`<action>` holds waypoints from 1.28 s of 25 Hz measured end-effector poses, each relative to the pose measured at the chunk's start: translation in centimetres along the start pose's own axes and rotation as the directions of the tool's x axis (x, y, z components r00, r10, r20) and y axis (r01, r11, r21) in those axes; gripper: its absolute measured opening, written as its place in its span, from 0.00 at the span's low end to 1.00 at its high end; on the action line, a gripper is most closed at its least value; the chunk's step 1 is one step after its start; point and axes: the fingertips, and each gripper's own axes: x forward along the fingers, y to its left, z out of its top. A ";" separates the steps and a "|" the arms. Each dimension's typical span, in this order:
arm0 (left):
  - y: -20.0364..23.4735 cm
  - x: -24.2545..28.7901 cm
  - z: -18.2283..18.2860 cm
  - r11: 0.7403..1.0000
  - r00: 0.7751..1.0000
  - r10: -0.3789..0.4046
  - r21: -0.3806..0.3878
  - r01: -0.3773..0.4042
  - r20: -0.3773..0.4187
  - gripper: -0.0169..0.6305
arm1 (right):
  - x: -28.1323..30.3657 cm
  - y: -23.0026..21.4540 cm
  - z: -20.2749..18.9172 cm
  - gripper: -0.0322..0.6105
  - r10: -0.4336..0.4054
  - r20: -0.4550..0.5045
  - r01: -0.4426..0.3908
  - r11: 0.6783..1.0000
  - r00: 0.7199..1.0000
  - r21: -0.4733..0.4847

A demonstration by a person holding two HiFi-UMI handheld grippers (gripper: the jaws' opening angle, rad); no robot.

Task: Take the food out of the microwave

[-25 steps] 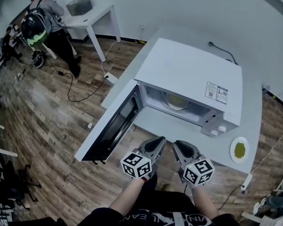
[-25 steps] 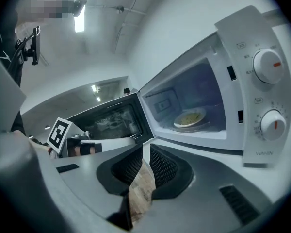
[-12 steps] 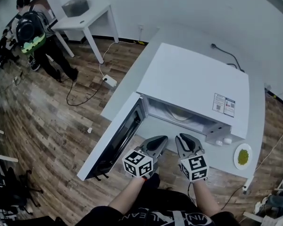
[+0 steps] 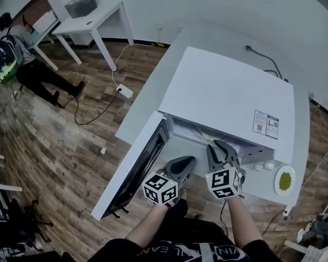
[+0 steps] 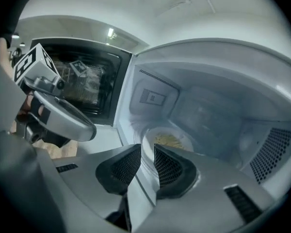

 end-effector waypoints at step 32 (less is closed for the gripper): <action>0.5 2.1 -0.7 0.964 0.997 -0.072 -0.256 0.073 0.011 0.16 | -0.1 1.6 -1.5 0.16 0.052 -0.027 -0.057 0.978 0.998 -0.201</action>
